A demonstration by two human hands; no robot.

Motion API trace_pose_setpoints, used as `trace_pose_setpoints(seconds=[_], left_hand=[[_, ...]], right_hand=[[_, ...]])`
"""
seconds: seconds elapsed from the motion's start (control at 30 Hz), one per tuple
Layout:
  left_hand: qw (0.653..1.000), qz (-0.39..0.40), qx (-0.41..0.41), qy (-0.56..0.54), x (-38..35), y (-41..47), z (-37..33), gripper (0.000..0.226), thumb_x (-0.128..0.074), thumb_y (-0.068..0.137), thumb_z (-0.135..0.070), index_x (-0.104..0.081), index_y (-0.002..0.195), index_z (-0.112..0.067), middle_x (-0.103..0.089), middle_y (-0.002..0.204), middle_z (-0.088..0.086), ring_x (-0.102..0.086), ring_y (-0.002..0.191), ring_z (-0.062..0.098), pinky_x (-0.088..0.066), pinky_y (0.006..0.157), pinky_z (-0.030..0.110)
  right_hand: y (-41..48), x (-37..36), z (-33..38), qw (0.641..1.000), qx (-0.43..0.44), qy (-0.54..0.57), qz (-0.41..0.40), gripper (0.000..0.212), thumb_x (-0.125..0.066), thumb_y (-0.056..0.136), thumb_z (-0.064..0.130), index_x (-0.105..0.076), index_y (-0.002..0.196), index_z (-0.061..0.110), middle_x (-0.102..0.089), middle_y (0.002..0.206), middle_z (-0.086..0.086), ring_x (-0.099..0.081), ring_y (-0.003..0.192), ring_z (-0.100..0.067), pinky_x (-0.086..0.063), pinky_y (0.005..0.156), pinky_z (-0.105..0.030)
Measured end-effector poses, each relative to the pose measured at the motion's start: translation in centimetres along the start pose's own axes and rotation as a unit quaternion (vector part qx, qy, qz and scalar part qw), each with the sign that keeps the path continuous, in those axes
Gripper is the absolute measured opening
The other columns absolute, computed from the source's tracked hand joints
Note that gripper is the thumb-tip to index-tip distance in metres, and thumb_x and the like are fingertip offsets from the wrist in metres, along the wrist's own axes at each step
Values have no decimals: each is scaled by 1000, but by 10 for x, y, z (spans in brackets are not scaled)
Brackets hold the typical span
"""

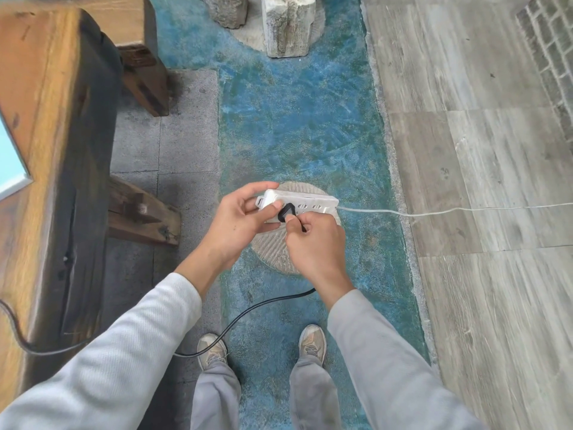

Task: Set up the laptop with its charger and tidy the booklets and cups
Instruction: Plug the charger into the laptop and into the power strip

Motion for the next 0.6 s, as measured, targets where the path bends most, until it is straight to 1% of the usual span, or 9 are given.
trace_pose_setpoints(seconds=[0.13, 0.27, 0.4, 0.53, 0.6], left_hand=[[1000, -11, 12, 9, -2, 4, -4, 33, -71, 90, -5, -65, 123, -10, -76, 95, 12, -72, 90, 22, -60, 86, 47], [1000, -10, 21, 14, -4, 7, -6, 32, -70, 91, -5, -65, 122, -9, -75, 93, 13, -71, 94, 25, -57, 89, 54], [999, -13, 22, 20, -4, 4, -3, 32, -68, 92, -4, -64, 123, -9, -75, 94, 16, -71, 95, 27, -58, 89, 51], [999, -19, 23, 23, -4, 4, -1, 32, -68, 92, -3, -64, 123, -11, -73, 103, 23, -70, 102, 37, -58, 89, 50], [999, -18, 22, 29, -4, 4, -2, 32, -68, 92, -3, -64, 122, -11, -73, 104, 24, -69, 103, 39, -58, 89, 49]], right_hand=[[7, -3, 1, 1000, -10, 3, 9, 34, -60, 93, 30, -67, 69, 8, -63, 56, -2, -59, 59, -24, -50, 63, -37], [15, -3, 2, 1000, -13, -5, 15, 37, -61, 93, 32, -65, 66, 7, -60, 53, -2, -59, 58, -25, -51, 64, -35], [18, -5, -1, 999, -19, -4, 26, 36, -61, 92, 32, -66, 66, 8, -61, 53, -3, -59, 55, -24, -51, 59, -32], [23, -7, -8, 999, -30, -6, 31, 37, -62, 91, 33, -66, 66, 6, -60, 53, -1, -56, 52, -21, -47, 56, -30], [26, -9, -12, 999, -36, 6, 32, 37, -62, 90, 34, -66, 68, 4, -64, 55, -4, -58, 53, -24, -48, 55, -31]])
Point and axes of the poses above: each hand's wrist, its own y-axis towards the middle knuckle, its own x-axis out of the back of the hand, z = x × y, the point moved 10 cm from there along y, towards the middle knuckle
